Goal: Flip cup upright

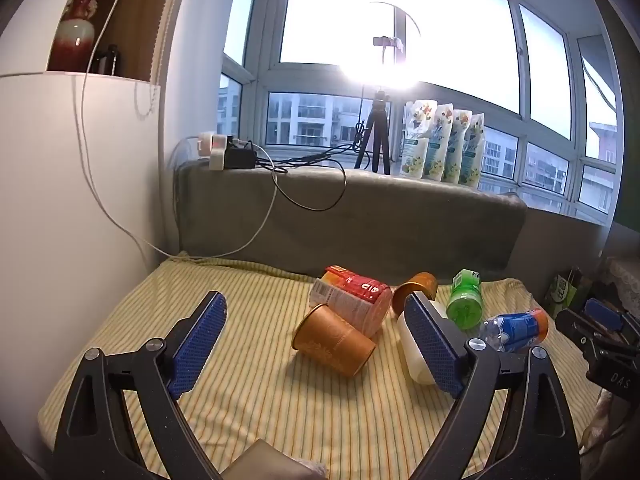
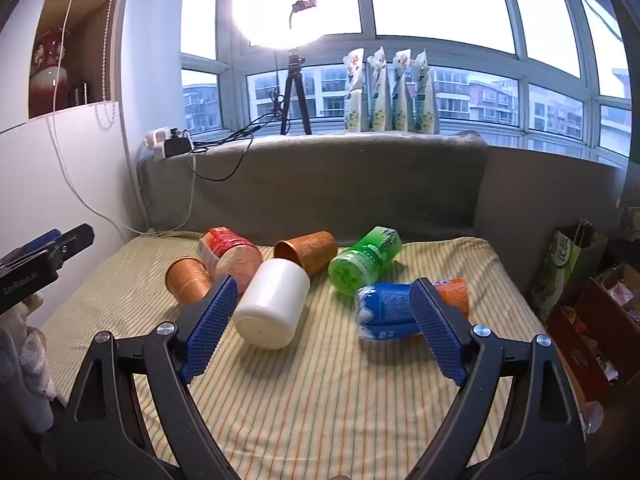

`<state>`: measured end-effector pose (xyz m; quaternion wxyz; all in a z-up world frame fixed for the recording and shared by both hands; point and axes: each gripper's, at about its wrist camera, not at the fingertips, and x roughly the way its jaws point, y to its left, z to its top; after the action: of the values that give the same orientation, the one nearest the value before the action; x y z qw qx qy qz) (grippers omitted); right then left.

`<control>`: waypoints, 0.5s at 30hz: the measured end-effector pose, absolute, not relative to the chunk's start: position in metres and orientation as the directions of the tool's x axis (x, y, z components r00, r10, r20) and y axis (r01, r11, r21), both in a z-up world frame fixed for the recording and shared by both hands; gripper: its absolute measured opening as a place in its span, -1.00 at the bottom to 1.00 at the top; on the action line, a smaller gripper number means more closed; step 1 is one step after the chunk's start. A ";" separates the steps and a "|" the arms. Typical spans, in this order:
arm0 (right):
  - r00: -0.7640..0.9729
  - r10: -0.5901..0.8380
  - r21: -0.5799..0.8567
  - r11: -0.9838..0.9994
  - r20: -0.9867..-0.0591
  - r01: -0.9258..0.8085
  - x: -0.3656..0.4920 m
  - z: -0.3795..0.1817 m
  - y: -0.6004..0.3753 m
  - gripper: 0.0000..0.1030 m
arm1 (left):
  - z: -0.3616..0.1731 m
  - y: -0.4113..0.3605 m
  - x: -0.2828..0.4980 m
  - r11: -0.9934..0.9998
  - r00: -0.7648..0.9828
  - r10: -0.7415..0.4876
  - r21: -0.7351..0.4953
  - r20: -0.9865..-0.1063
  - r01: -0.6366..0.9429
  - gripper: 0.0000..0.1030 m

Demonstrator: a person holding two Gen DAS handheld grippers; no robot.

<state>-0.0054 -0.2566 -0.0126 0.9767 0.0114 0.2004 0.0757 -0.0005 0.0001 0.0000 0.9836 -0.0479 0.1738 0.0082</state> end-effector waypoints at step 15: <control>0.949 -0.021 -0.040 0.999 -0.315 0.009 -0.007 -0.003 -0.263 1.00 | -0.001 0.004 -0.002 0.996 0.940 0.021 -0.074 -0.341 -0.049 0.76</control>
<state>-0.0070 -0.2626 -0.0033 0.9870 -0.0189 0.1596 -0.0075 -0.0020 0.0036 -0.0014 0.9840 -0.0406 0.1727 0.0178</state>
